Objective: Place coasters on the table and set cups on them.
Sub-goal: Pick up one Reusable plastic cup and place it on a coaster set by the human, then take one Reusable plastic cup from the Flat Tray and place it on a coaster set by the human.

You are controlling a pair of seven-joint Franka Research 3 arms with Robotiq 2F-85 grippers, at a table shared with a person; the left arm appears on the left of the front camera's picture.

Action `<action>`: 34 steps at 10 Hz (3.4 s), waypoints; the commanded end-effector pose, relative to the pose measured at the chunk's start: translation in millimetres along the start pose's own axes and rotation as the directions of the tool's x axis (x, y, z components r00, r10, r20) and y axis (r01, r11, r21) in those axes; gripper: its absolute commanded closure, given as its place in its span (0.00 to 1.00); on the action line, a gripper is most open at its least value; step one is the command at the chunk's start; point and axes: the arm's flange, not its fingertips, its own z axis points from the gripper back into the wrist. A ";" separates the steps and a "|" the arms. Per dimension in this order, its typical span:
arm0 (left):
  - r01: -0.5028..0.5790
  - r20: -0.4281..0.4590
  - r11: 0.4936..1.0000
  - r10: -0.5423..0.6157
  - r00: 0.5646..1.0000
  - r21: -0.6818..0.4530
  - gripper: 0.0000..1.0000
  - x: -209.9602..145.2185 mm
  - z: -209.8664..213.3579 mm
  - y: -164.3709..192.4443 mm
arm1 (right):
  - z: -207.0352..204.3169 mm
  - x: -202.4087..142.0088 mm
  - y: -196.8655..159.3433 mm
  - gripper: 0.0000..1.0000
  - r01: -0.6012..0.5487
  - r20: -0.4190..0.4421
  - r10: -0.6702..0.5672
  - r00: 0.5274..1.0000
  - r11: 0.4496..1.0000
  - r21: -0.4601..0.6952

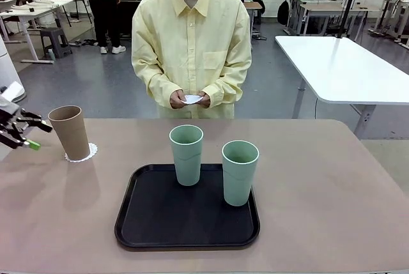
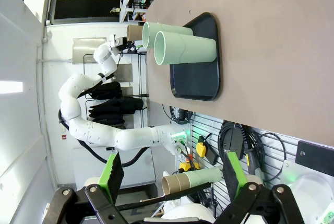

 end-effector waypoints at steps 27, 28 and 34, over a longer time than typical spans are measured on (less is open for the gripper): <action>-0.241 -0.461 0.840 0.481 0.746 0.487 0.00 214.3 46.4 -144.5 | 1.4 1.4 -0.5 0.00 -0.018 0.005 0.018 1.000 1.000 0.016; -0.395 -0.396 0.727 0.656 0.643 0.562 0.00 207.1 43.5 -155.5 | 1.4 1.4 -0.5 0.00 -0.018 0.005 0.018 1.000 1.000 0.016; -0.550 -0.383 0.625 0.778 0.498 0.554 0.00 183.5 38.3 -171.4 | 1.4 1.4 -0.5 0.00 -0.018 0.005 0.018 1.000 1.000 0.016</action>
